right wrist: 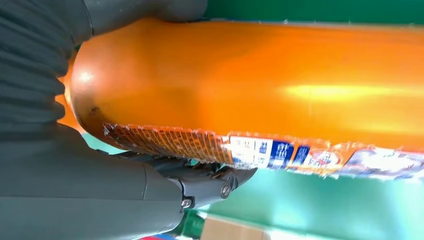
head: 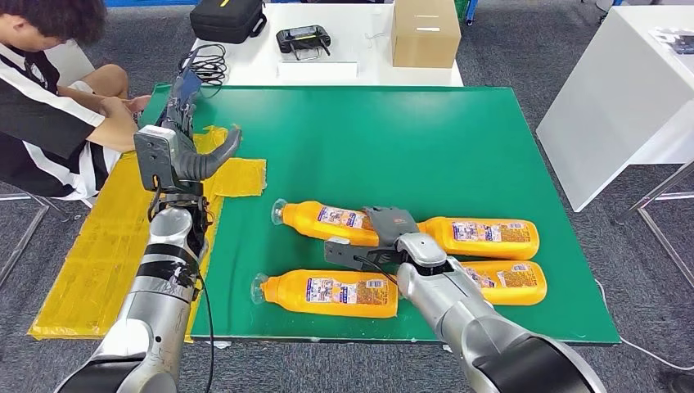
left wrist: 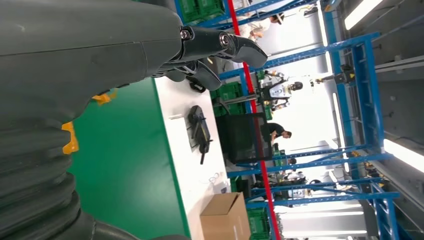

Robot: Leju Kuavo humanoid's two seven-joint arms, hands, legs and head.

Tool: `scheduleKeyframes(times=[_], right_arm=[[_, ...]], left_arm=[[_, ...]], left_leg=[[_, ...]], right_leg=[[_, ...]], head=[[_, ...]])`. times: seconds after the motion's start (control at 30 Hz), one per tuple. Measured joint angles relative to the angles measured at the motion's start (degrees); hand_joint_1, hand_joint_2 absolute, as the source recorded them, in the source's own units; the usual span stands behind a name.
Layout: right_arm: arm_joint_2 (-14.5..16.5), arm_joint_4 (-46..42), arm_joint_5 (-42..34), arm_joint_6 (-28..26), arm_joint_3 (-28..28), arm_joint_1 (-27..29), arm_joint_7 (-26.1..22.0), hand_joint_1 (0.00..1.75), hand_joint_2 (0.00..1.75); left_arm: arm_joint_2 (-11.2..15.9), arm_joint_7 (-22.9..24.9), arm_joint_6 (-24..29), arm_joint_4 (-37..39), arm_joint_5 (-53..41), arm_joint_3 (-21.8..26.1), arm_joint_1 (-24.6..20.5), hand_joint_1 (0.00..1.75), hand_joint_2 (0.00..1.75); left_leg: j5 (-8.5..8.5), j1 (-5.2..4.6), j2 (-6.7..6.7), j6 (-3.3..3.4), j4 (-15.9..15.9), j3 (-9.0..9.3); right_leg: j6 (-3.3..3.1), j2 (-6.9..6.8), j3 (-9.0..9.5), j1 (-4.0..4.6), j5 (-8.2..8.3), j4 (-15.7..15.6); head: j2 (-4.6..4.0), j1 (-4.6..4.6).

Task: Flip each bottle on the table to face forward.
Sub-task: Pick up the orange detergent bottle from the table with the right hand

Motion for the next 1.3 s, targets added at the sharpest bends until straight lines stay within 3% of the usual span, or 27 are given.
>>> scheduleKeyframes(times=[0.37, 0.8, 0.97, 1.17, 1.3], right_arm=[[0.80, -9.14, -6.39, -20.78, -10.33, 1.54, -10.39, 1.75, 1.75], [1.30, -20.27, -7.97, -23.13, -15.98, 5.89, -13.97, 1.75, 1.75], [1.99, -27.58, -9.69, -25.51, -16.81, 9.51, -16.38, 1.75, 1.75], [3.23, -34.03, -11.05, -26.35, -16.60, 13.05, -20.57, 1.75, 1.75], [4.38, -34.79, -8.92, -27.71, -15.13, 14.38, -22.66, 1.75, 1.75]], left_arm=[[-0.74, 2.60, -1.29, -4.83, -4.04, -3.66, 4.32, 0.00, 1.75], [-1.50, 3.80, -3.25, -6.60, -4.55, -7.96, 5.60, 0.00, 1.75], [-1.67, 5.94, -10.32, -6.86, -1.44, -10.57, 5.58, 0.00, 1.75], [-2.10, 8.22, -21.59, -6.31, 9.37, -14.89, 4.65, 0.00, 1.75], [-2.39, 9.44, -23.35, -4.50, 13.29, -16.99, 2.22, 0.00, 1.75]], left_leg=[[0.00, 0.00, -0.03, 0.00, 0.00, -0.02], [0.00, 0.01, -0.05, 0.00, 0.00, -0.01], [0.00, 0.01, -0.08, 0.00, 0.00, -0.03], [-0.03, -0.02, -0.04, 0.02, 0.00, -0.03], [-0.03, -0.01, -0.05, 0.02, 0.00, -0.02]], right_leg=[[0.00, -0.01, -0.01, 0.00, 0.00, -0.01], [0.00, -0.01, -0.02, 0.00, 0.00, -0.01], [0.00, -0.01, -0.02, 0.00, 0.00, -0.01], [0.00, -0.01, -0.03, -0.02, 0.00, -0.03], [0.00, -0.01, -0.03, -0.01, 0.00, -0.03]], head=[[0.00, -0.01], [0.00, -0.02], [0.00, -0.02], [0.00, -0.01], [0.00, -0.01]])
